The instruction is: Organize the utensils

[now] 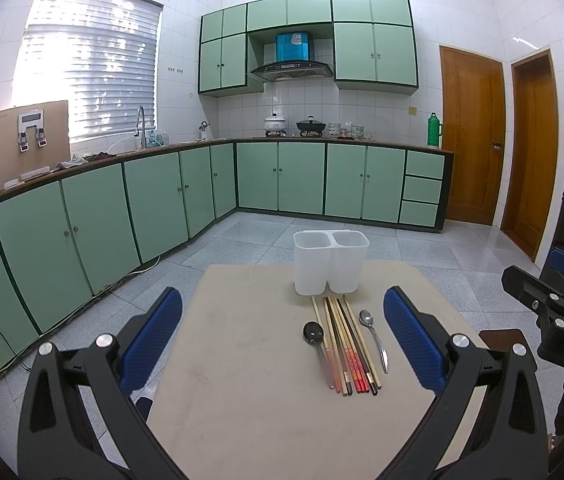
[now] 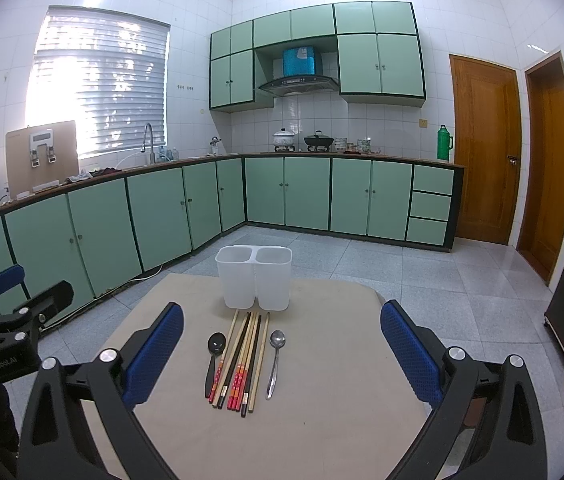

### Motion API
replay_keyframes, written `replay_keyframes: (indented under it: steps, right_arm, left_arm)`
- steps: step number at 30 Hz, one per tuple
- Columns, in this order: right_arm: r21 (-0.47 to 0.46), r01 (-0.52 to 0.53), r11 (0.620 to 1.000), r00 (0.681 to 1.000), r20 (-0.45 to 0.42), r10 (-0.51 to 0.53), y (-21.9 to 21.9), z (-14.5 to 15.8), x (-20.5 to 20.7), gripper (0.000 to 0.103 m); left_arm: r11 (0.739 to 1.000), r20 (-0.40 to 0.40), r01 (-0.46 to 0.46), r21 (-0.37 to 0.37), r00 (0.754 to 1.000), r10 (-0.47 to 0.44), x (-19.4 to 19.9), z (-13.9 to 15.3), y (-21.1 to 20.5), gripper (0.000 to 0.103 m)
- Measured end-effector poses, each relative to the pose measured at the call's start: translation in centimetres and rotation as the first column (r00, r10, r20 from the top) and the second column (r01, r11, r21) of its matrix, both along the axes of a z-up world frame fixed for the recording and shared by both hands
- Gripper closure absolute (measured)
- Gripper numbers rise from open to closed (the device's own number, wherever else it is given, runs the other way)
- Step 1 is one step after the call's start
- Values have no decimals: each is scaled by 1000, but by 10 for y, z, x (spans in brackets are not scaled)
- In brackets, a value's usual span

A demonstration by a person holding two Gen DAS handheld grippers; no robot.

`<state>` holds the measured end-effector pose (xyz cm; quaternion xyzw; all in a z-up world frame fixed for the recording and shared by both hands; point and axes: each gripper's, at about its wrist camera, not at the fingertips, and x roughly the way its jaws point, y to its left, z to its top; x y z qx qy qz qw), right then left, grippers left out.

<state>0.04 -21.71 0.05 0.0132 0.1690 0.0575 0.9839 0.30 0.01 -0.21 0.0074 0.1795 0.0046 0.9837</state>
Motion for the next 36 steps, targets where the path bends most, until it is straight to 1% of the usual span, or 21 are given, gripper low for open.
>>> replay_keyframes:
  steps: [36]
  right_arm:
    - [-1,0,1000,1000,0,0,-3,-1,3,6]
  left_arm:
    - [1000,3,-3,0,1000,3,0,5,3,5]
